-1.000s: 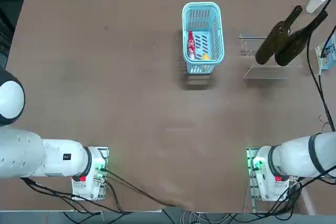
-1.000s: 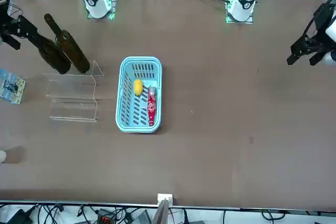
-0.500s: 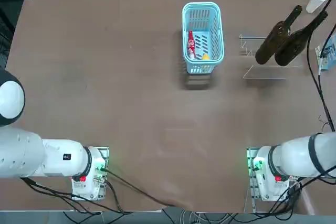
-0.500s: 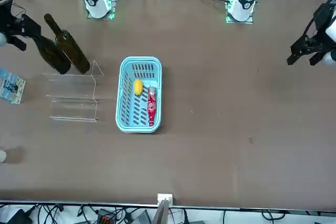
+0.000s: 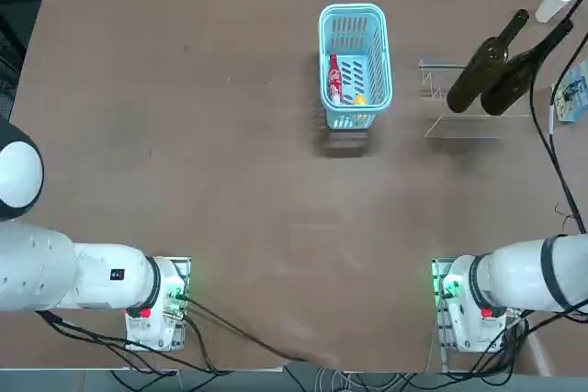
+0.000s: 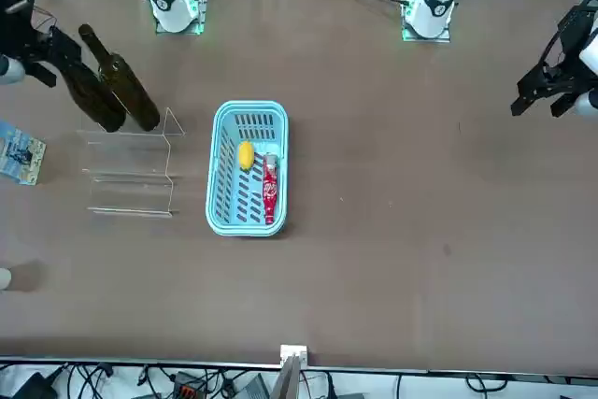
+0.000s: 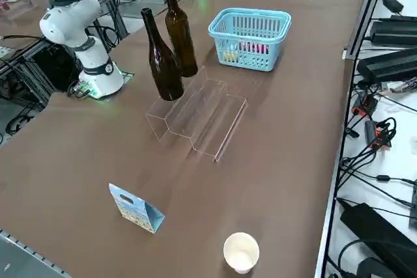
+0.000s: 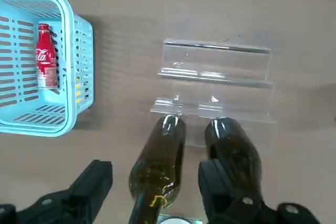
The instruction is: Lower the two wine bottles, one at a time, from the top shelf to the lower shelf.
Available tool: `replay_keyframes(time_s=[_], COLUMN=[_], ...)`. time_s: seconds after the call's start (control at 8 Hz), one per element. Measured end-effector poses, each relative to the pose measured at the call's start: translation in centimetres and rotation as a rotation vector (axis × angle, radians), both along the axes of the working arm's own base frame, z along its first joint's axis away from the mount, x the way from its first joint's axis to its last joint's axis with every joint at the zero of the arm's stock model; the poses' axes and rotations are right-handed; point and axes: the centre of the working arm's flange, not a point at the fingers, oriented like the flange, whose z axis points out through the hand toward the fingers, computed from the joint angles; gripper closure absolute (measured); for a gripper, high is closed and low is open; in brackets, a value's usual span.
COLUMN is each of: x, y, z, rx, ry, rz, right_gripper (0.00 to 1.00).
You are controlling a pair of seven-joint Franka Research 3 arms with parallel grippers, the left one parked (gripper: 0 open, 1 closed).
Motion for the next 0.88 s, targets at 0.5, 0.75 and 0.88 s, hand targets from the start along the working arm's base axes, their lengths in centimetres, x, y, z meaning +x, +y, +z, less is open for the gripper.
replay_keyframes(time_s=[0.5,0.75,0.88], x=[-3.1,-4.2,-4.4], y=[3.1,4.0,4.0], z=[1.0,0.6,0.3], rx=[-0.048,-0.075,-0.077], ry=[-0.011,-0.004,0.004], rz=[0.039,0.057,0.058], right_gripper=[0.0,0.0,0.0])
